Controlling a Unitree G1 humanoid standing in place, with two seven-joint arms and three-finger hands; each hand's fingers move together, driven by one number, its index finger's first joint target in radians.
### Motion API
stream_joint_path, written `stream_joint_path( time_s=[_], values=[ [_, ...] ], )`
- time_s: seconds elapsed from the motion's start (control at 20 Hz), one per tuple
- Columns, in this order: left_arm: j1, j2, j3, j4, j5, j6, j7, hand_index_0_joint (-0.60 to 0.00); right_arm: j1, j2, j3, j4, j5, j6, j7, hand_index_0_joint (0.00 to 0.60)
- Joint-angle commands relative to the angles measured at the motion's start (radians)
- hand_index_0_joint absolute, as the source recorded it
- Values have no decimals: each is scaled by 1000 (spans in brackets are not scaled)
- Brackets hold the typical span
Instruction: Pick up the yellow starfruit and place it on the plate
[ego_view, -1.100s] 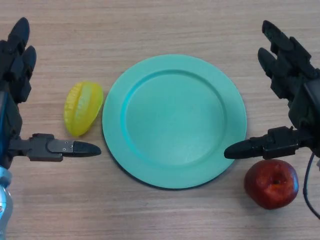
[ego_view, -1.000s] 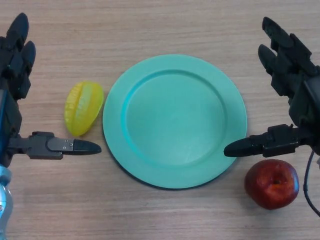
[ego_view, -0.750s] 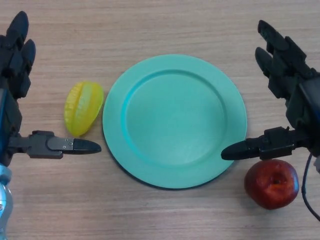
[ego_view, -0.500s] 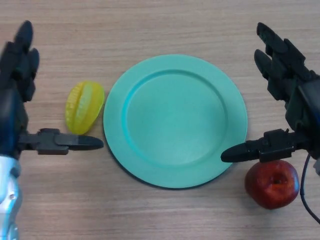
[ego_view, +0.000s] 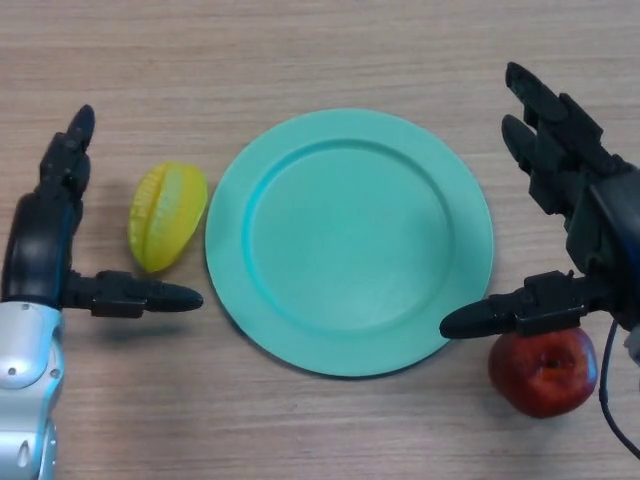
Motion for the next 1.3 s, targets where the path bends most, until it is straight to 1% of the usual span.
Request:
stream_joint_path(
  time_s=[0.05,0.15,0.35,0.45,0.6,0.7,0.8,0.85,0.9,0.95,1.0,1.05,1.1,1.15,1.2,1.3],
  values=[
    [-75,29,16,7,-36,-154,62,0,-19,-24,-66,-76,43,-132,-5,0],
    [-106,22,1,65,-38,-167,62,0,-17,-26,-72,-86,45,-129,-3,0],
    [-137,8,-17,101,-62,-154,42,0,-11,-32,-87,-117,59,-112,9,0],
    [-142,-2,-21,106,-99,-139,14,0,-10,-32,-88,-126,61,-117,7,0],
    [-148,-5,-25,125,-106,-174,12,0,-8,-28,-86,-129,62,-128,-6,0],
    [-161,-3,-27,155,-77,-214,29,0,-10,-30,-85,-132,62,-129,-8,0],
    [-163,4,-37,179,15,-259,77,0,-15,-30,-86,-140,66,-120,-8,0],
    [-171,13,-46,211,119,-322,135,0,-12,-31,-86,-148,73,-111,-5,0],
    [-177,18,-50,228,188,-353,177,0,-9,-31,-87,-154,76,-102,-3,0],
    [-180,19,-51,235,227,-362,201,-50,-7,-32,-87,-157,75,-98,-1,0],
    [-179,20,-53,235,241,-361,207,-150,-5,-32,-86,-157,73,-100,1,0],
    [-176,22,-56,232,278,-355,222,-301,-2,-32,-88,-158,71,-101,4,0],
    [-177,26,-59,232,327,-349,243,-401,-1,-31,-90,-161,74,-101,4,0],
    [-180,35,-65,239,436,-343,304,-551,2,-29,-96,-167,86,-98,2,0],
    [-183,39,-67,248,487,-346,337,-600,4,-29,-99,-170,93,-99,0,0],
    [-179,37,-70,252,498,-333,332,-600,6,-30,-100,-170,102,-101,-2,0]
  ],
)
